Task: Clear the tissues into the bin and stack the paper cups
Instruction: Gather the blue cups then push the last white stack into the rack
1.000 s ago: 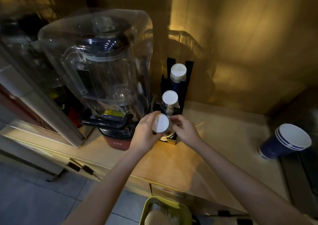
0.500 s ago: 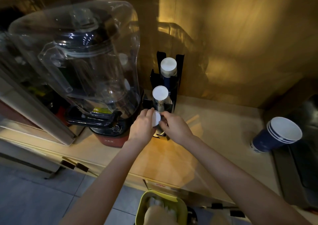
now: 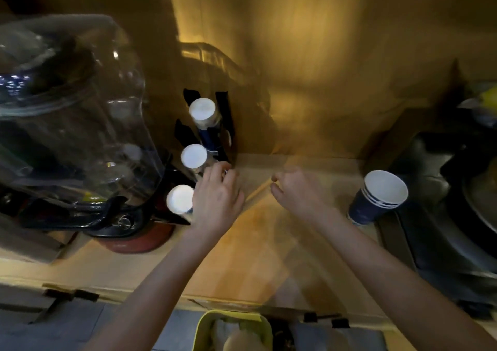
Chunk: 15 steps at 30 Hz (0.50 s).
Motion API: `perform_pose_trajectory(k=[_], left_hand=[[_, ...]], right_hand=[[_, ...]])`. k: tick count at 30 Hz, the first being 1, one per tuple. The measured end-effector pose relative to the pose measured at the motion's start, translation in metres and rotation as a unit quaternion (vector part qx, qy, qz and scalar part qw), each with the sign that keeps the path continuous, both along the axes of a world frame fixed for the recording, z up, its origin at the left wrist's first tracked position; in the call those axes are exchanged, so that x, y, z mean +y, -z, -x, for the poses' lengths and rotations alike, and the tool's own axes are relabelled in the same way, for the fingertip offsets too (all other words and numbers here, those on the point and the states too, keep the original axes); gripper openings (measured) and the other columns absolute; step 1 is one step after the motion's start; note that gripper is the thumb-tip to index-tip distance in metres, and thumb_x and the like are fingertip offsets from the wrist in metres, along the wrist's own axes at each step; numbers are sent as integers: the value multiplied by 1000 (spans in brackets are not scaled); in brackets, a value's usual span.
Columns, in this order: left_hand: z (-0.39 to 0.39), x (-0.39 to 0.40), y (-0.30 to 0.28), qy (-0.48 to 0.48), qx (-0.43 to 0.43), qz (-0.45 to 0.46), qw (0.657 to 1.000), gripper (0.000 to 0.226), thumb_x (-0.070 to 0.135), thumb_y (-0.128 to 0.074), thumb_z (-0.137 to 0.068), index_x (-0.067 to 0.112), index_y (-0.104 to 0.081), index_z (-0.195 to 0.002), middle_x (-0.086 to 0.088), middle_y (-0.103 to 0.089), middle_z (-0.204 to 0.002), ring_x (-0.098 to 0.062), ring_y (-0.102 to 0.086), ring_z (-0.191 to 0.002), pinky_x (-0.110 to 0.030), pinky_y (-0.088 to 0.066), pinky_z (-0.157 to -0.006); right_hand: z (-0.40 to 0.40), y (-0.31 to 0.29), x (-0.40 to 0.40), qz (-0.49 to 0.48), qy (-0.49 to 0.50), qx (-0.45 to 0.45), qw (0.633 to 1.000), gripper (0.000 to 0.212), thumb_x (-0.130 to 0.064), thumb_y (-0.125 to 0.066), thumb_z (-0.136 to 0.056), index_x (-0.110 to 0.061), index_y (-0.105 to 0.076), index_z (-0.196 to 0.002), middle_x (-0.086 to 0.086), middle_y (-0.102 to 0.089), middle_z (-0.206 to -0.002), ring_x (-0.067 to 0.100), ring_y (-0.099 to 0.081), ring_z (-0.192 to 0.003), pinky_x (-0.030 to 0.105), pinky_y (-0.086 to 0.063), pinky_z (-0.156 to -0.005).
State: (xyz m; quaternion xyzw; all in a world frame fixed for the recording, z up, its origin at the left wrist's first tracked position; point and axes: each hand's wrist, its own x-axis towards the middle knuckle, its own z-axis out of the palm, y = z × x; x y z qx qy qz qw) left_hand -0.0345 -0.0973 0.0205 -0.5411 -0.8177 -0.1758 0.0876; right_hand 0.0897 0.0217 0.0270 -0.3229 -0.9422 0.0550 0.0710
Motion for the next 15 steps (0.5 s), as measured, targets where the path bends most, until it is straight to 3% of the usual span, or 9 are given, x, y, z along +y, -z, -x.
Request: perform_pose_trajectory(k=[4, 8, 11, 15], left_hand=[[-43, 50, 3, 64, 5, 22, 998, 45, 23, -64, -78, 6, -51, -118, -22, -51, -129, -38, -50, -117, -47, -49, -90], [-90, 95, 18, 136, 31, 93, 986, 68, 24, -59, -82, 14, -23, -139, -13, -13, -156, -30, -15, -142, -45, -23, -113], [-120, 123, 31, 173, 39, 141, 974, 74, 31, -54, -85, 17, -9, -143, -9, 3, -158, -26, 0, -145, -45, -10, -117], [-145, 154, 42, 194, 34, 186, 963, 79, 35, -53, -86, 18, -2, -144, -9, 9, -157, -26, 5, -145, -46, -5, -118]], right_hand=[[-63, 8, 37, 3, 96, 20, 995, 32, -28, -45, -91, -9, -56, -114, 11, -60, -115, 29, -49, -111, 44, -45, -90], [-120, 24, 64, -6, 254, 54, 966, 38, -30, -49, -88, -7, -49, -118, 15, -57, -121, 31, -49, -114, 46, -46, -94], [-151, 33, 79, 18, 335, 80, 939, 48, -34, -51, -88, -6, -40, -126, 16, -52, -127, 31, -48, -117, 44, -49, -92], [-171, 41, 94, 77, 388, 112, 912, 50, -35, -48, -91, -6, -36, -130, 17, -48, -130, 32, -46, -119, 44, -46, -91]])
